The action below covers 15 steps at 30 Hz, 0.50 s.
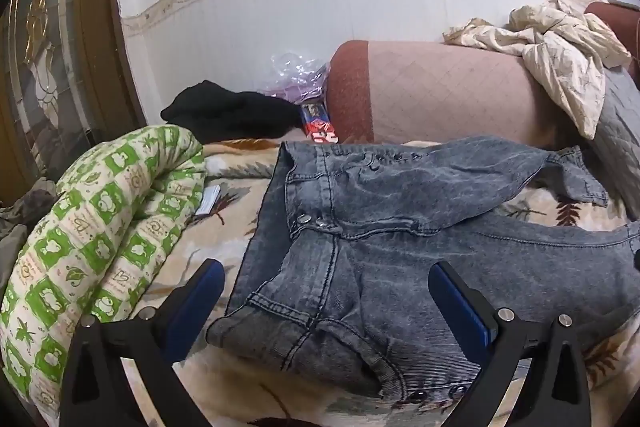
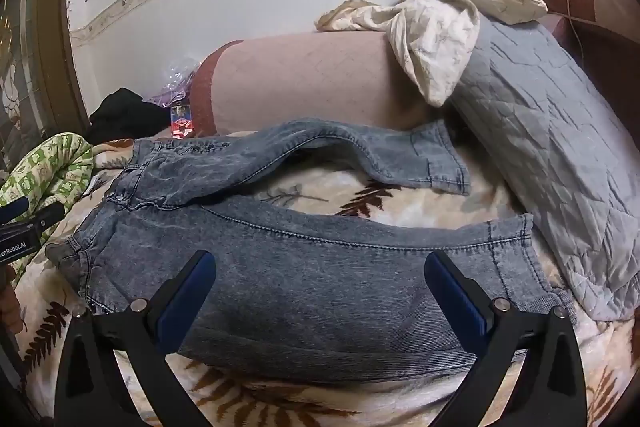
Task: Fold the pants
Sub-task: 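Move both grippers toward the grey jeans lying on the bed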
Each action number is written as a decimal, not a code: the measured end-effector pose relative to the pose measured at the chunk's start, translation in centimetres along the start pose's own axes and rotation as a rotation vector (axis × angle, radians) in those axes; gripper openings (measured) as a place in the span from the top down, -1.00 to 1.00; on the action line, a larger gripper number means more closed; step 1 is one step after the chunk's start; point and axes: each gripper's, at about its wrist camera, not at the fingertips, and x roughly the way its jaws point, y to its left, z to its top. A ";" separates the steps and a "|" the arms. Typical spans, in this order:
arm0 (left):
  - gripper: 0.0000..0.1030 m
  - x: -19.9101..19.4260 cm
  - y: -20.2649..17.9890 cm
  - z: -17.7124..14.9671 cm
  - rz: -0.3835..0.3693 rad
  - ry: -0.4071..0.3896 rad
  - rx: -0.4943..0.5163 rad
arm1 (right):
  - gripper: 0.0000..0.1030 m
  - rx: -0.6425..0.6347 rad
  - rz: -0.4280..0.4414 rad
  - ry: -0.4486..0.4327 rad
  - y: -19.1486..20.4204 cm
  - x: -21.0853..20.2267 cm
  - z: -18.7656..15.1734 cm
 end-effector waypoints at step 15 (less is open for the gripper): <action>-1.00 4.5 2.9 -0.1 0.075 0.082 -0.028 | -1.00 0.076 -0.010 0.048 -4.2 1.5 0.0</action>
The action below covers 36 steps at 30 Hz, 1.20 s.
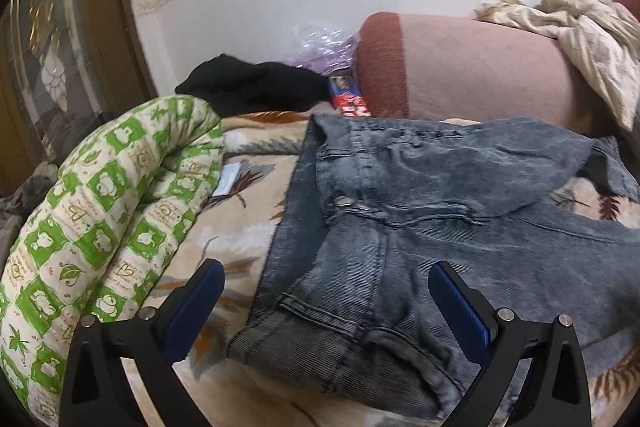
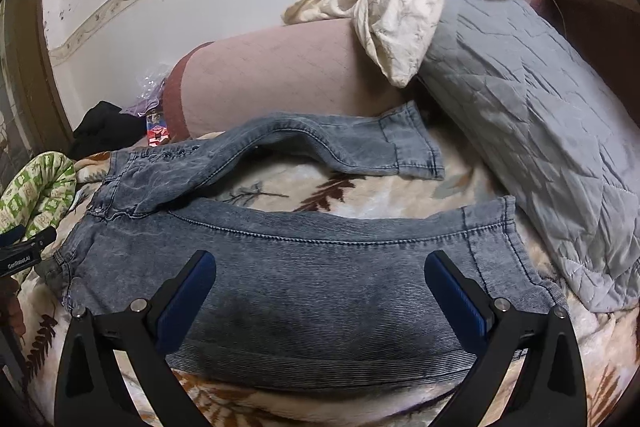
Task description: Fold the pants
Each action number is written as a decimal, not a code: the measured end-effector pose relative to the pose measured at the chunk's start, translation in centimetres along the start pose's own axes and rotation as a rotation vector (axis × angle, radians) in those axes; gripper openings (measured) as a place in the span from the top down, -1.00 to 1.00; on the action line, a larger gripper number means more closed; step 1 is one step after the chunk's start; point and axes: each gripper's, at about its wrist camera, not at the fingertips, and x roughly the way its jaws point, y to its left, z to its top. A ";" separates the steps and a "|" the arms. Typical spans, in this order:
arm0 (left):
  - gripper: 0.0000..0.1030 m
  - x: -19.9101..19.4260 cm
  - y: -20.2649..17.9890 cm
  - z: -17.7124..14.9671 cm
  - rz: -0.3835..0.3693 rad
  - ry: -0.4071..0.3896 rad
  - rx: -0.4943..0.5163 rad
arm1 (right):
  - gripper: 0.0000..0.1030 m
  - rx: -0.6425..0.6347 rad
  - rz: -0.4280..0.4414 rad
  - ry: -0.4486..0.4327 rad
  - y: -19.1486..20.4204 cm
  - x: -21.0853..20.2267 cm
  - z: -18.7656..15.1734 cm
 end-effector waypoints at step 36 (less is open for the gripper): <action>0.19 26.0 -2.5 14.7 -0.166 0.326 -0.008 | -0.99 0.208 -0.124 0.054 -10.1 19.6 15.6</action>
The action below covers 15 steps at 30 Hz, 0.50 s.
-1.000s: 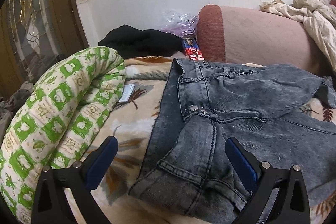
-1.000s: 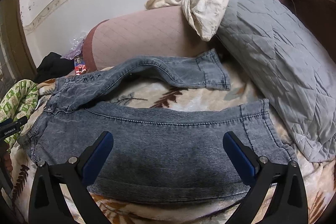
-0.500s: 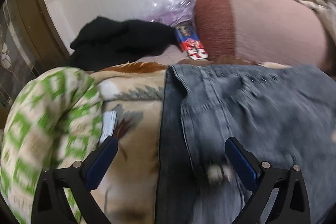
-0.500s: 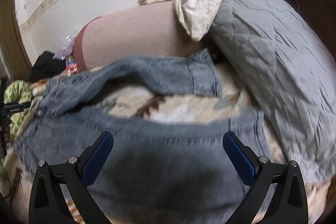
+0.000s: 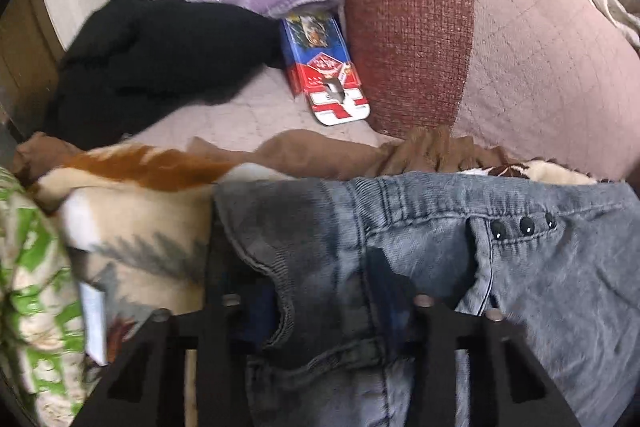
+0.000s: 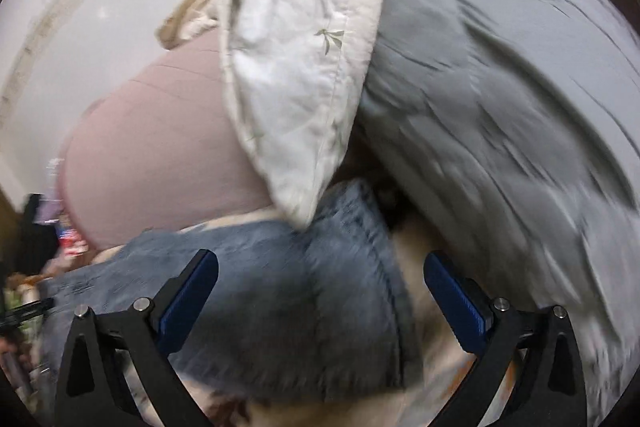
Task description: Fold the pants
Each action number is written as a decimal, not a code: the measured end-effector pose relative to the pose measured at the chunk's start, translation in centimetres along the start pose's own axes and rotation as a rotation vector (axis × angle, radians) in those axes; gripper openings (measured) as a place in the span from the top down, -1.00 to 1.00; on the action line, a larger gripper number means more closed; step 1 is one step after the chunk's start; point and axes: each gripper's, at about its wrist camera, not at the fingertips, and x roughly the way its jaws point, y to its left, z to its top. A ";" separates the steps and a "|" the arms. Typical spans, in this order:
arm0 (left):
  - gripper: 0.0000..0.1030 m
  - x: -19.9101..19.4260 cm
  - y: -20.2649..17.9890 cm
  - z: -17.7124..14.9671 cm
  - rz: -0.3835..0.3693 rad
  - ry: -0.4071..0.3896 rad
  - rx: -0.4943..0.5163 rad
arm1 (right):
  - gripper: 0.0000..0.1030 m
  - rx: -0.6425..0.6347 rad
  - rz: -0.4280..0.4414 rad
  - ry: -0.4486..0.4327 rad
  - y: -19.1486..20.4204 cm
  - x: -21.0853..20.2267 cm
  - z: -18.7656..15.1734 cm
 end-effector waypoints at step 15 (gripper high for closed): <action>0.77 -0.4 1.1 1.9 -0.170 -0.002 -0.040 | 0.30 0.021 -0.194 0.140 1.0 8.0 1.7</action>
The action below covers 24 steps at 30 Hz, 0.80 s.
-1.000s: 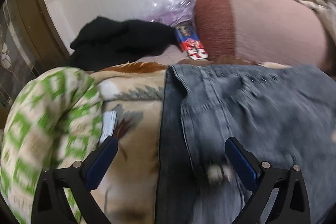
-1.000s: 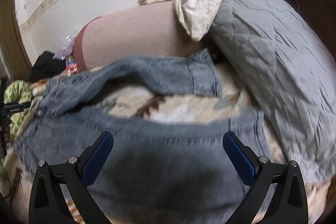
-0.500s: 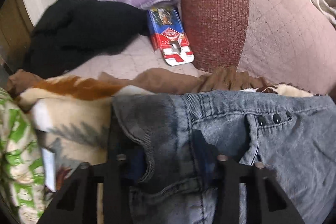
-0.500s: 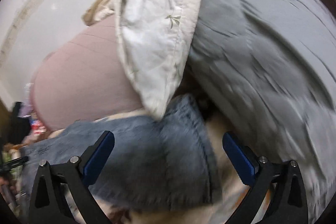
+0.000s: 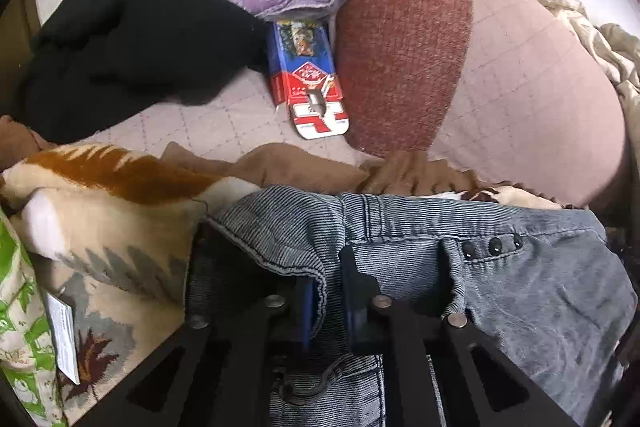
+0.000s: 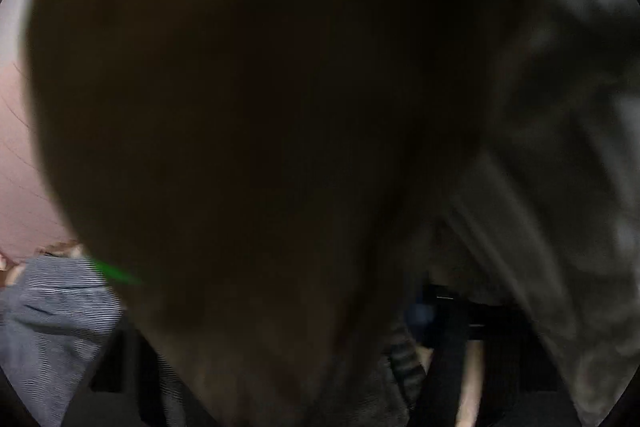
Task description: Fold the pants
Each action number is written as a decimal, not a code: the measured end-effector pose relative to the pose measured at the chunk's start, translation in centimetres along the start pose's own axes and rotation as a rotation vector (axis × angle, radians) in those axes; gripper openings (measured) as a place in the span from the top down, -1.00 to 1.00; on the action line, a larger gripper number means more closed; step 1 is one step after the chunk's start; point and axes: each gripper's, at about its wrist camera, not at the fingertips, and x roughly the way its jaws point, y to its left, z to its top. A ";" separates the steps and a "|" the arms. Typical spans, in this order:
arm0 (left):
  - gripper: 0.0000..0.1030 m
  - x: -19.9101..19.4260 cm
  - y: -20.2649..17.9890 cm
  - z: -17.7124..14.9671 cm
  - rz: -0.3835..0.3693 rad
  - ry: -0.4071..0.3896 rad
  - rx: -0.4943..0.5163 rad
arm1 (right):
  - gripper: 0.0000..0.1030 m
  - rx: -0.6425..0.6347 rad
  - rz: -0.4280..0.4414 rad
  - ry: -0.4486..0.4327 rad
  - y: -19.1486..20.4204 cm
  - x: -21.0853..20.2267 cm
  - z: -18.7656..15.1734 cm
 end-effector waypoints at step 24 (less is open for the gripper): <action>0.80 -21.9 4.3 -18.0 -0.296 -0.344 -0.073 | 0.60 -0.090 0.345 -0.242 -9.6 -19.4 -13.7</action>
